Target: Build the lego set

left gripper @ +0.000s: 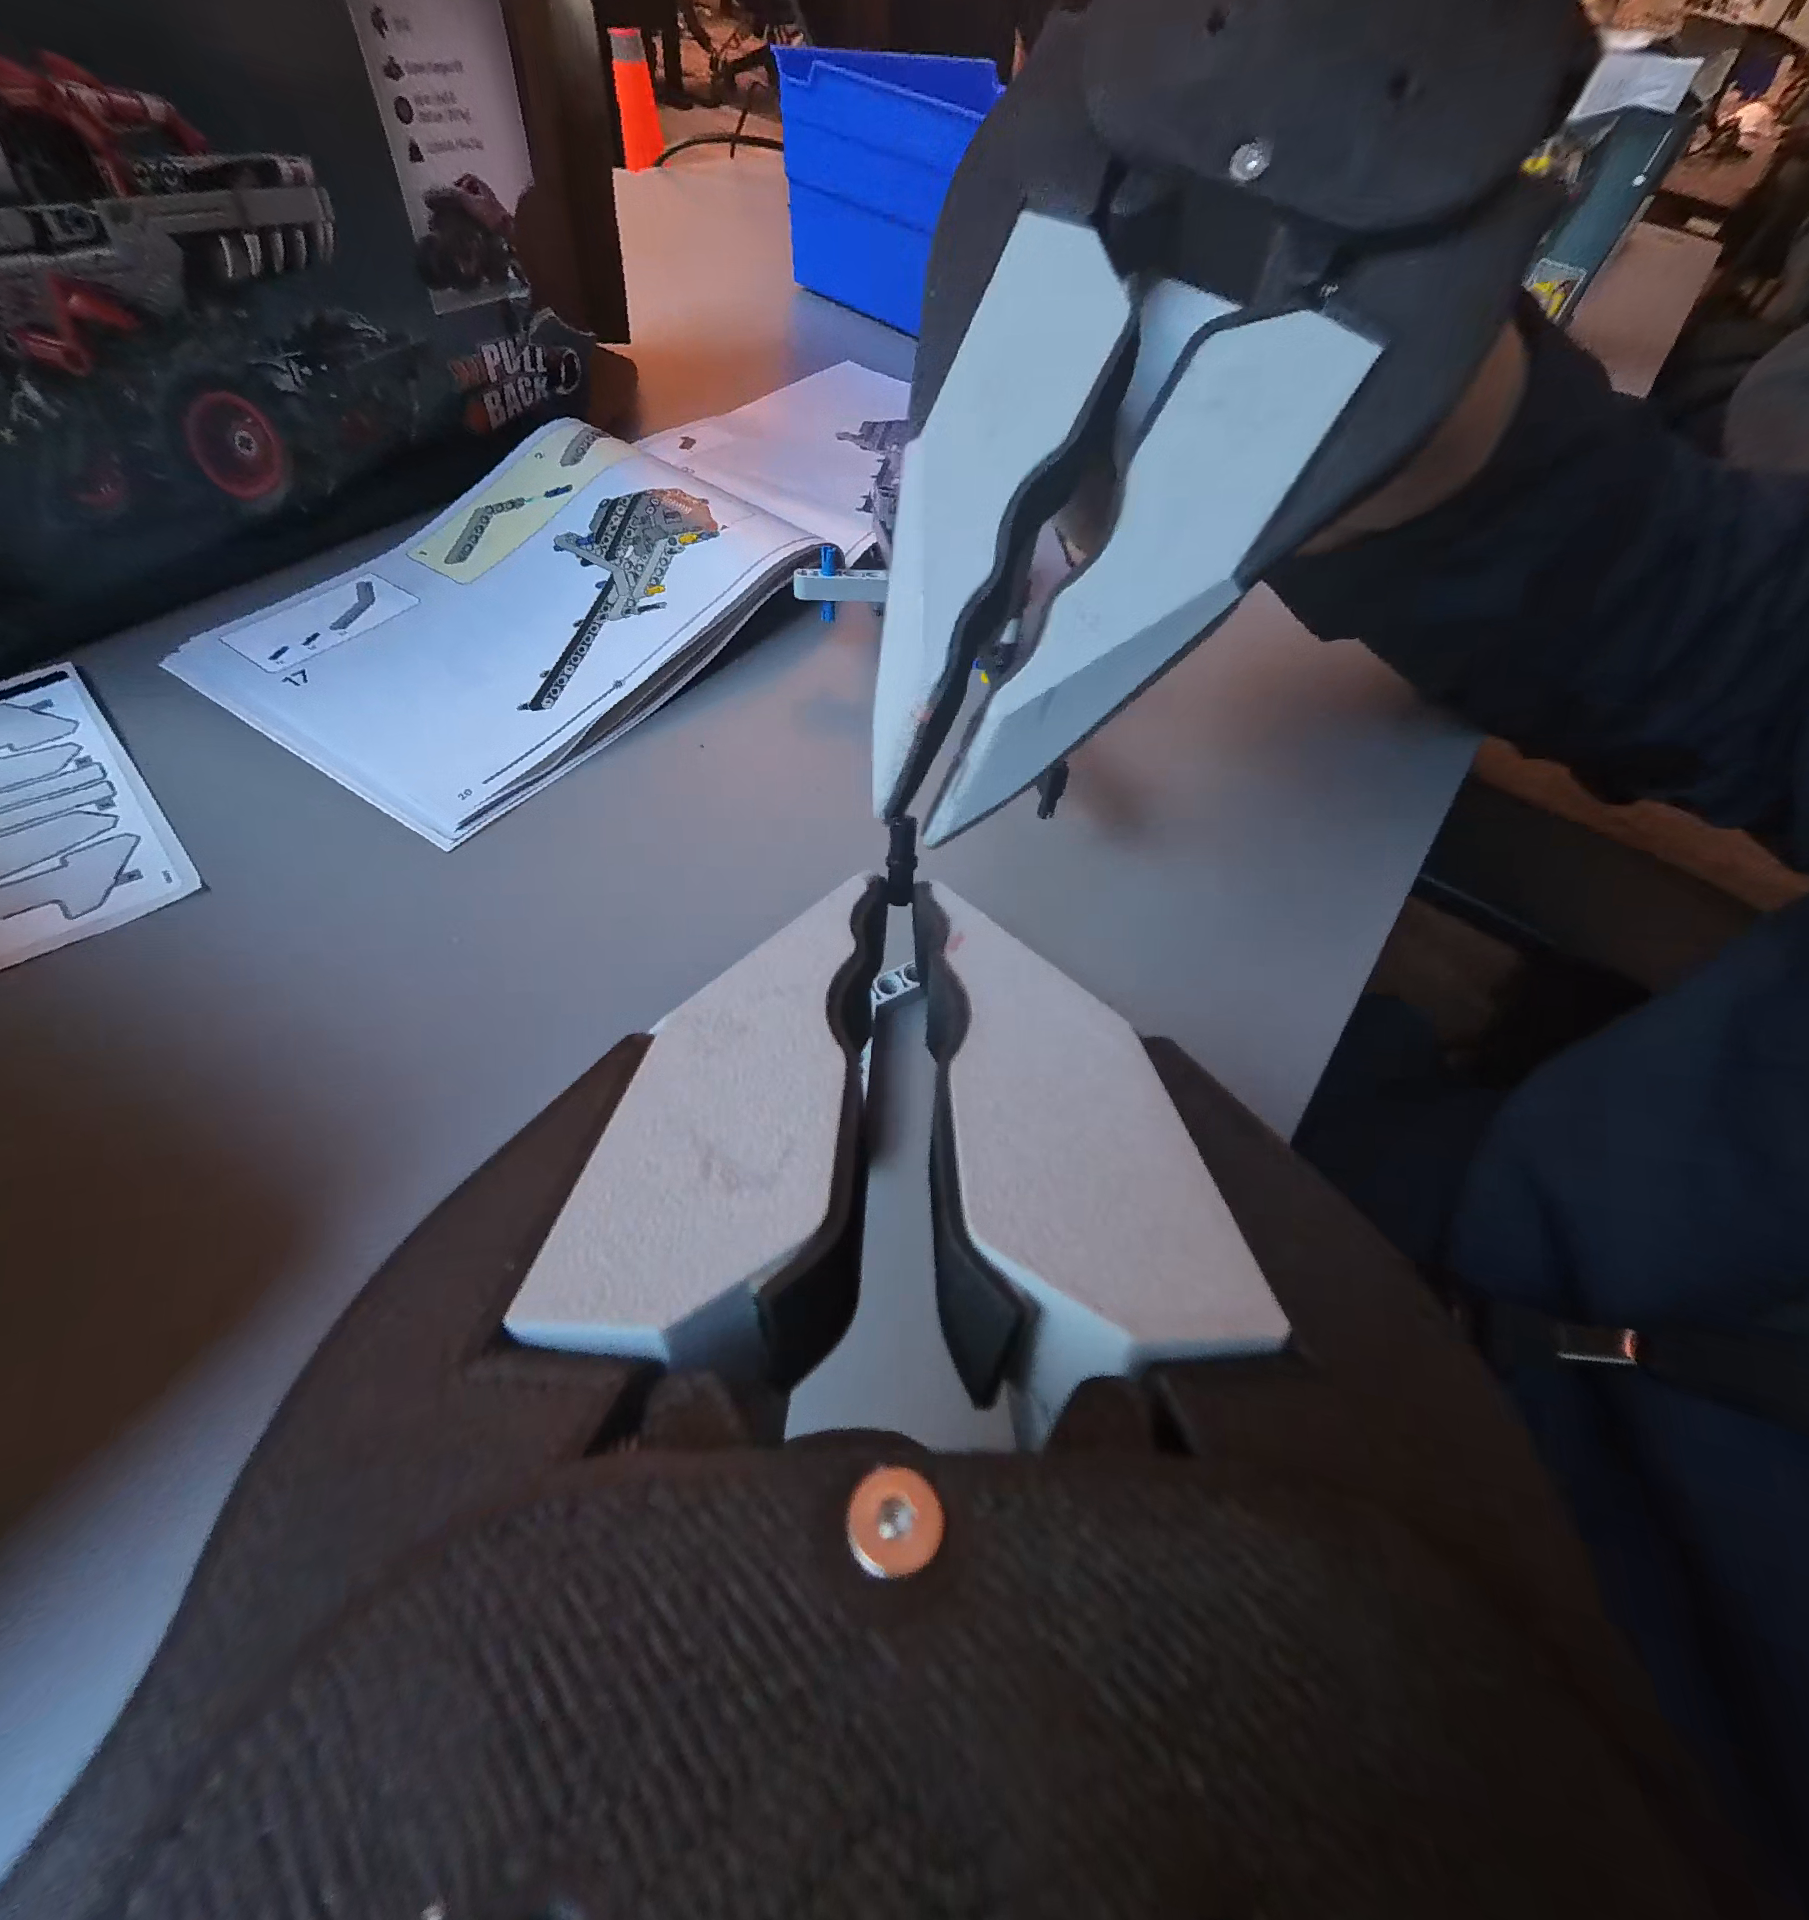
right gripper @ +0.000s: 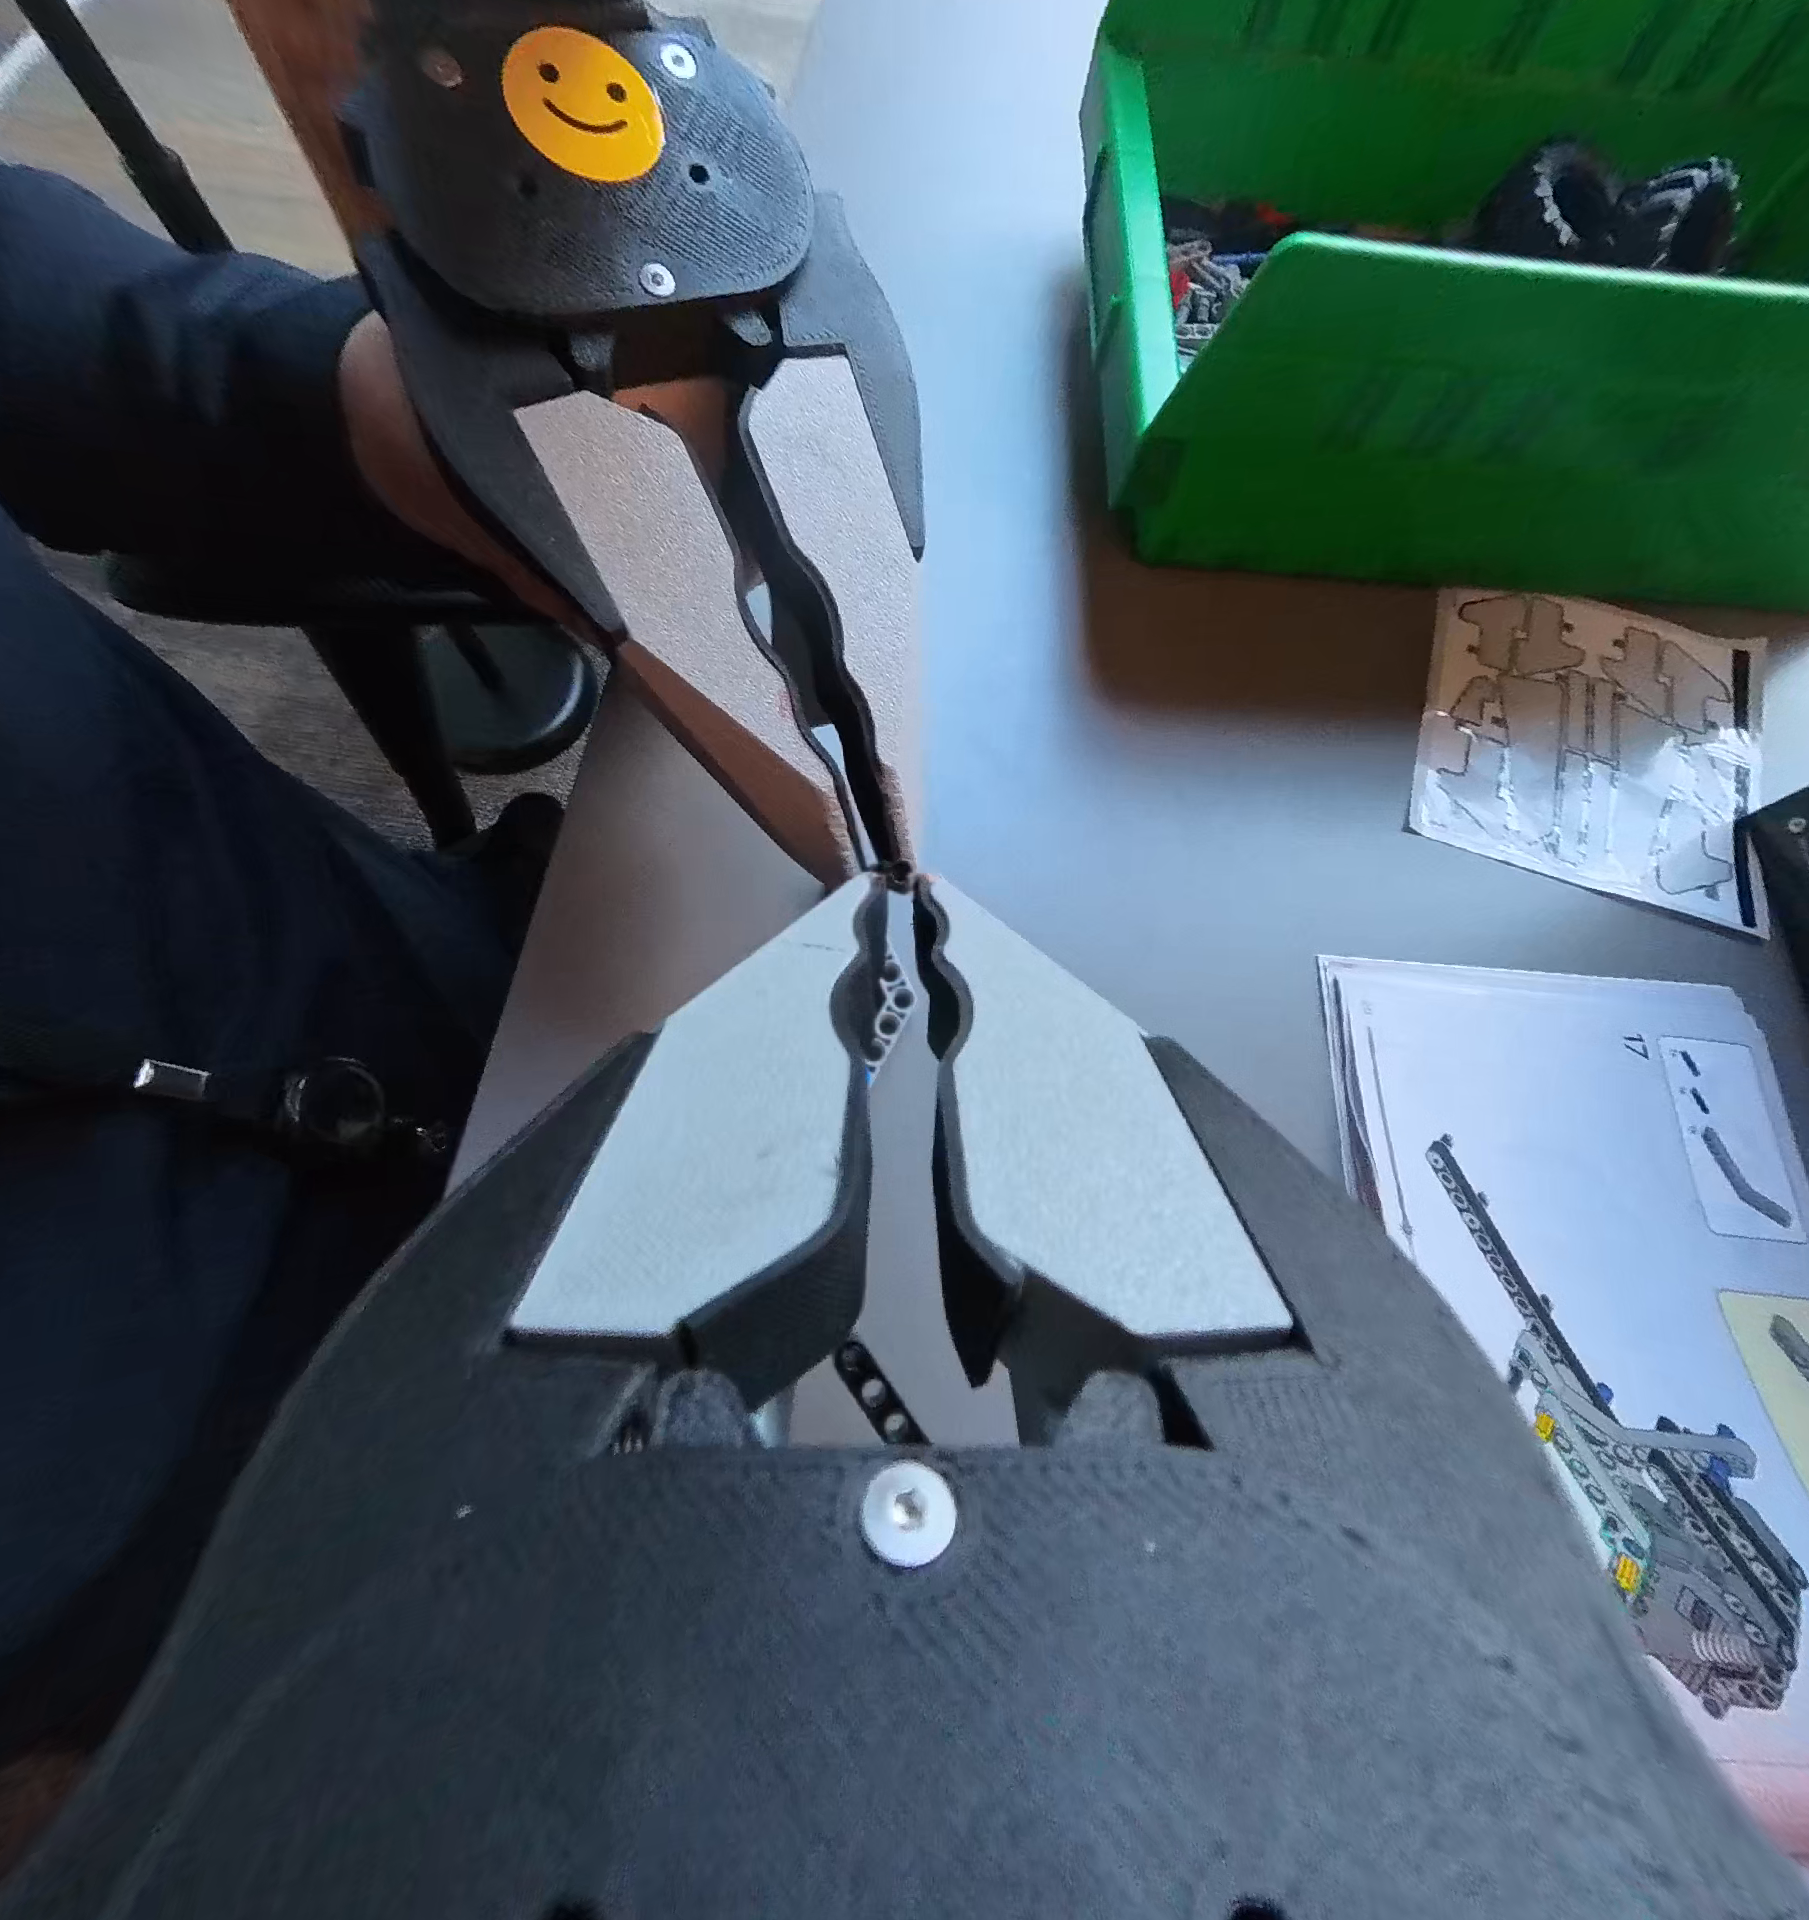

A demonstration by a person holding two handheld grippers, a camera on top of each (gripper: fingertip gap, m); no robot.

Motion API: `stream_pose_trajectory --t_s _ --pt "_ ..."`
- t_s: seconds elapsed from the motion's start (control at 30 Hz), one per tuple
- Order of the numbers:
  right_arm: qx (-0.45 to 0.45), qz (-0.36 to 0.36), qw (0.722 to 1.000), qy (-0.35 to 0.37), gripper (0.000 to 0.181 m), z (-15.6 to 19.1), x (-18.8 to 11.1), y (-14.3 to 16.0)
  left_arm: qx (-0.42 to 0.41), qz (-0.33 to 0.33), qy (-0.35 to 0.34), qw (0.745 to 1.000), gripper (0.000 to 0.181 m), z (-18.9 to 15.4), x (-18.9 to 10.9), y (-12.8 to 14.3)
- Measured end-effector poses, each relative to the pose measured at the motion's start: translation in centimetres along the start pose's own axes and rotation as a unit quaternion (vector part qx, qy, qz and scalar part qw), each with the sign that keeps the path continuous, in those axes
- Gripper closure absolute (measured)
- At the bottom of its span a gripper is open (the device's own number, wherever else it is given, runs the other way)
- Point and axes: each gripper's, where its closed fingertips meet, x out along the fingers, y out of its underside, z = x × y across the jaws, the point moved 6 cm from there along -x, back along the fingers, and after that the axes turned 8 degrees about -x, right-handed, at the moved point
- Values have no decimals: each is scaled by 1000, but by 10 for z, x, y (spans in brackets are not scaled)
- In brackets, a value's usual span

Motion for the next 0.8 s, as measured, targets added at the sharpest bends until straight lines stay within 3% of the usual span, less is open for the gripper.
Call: stream_pose_trajectory --t_s 0.8 --pt "30 -31 999 -26 180 1 6 1 13 14 -8 1000 178 -2 3 3"
